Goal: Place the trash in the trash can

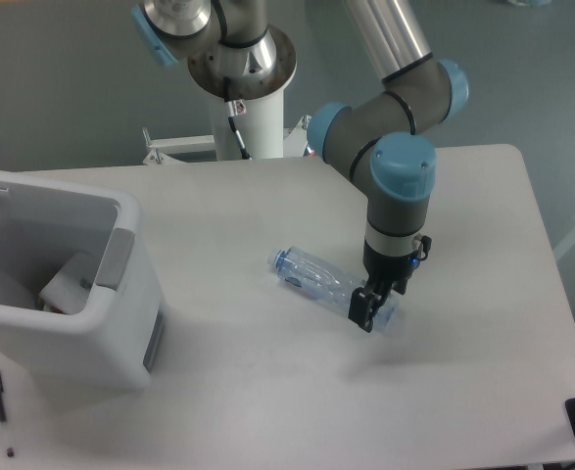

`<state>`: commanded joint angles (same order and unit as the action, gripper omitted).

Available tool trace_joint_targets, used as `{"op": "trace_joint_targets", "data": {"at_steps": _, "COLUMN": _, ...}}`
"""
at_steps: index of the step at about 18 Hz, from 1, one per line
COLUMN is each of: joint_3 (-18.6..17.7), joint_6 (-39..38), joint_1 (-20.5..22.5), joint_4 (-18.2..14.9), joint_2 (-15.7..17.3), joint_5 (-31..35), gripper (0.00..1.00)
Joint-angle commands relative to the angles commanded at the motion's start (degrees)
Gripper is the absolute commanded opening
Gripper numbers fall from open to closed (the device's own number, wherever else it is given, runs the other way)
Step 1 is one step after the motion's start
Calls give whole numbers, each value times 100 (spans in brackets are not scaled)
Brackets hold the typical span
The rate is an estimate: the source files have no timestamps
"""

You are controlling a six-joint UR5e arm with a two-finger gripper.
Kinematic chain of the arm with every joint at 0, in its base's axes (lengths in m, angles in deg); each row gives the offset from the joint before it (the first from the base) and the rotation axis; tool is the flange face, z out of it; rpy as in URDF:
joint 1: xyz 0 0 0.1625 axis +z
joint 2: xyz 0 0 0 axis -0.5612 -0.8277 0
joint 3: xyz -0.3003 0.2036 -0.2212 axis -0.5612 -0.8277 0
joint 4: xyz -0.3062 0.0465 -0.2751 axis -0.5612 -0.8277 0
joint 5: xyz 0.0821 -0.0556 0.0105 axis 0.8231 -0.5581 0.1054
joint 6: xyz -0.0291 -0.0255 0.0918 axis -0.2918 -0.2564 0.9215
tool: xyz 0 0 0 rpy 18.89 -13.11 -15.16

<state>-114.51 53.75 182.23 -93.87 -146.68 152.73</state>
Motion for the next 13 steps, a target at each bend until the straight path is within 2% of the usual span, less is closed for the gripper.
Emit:
{"op": "trace_joint_targets", "data": {"at_steps": 6, "joint_3": -220, "joint_6": -88, "joint_1": 26, "joint_4": 0, "joint_2": 9, "joint_5": 0, "gripper": 100}}
{"op": "trace_joint_targets", "data": {"at_steps": 13, "joint_3": -211, "joint_6": -325, "joint_1": 35, "joint_4": 9, "joint_2": -18, "joint_5": 9, "gripper": 100}}
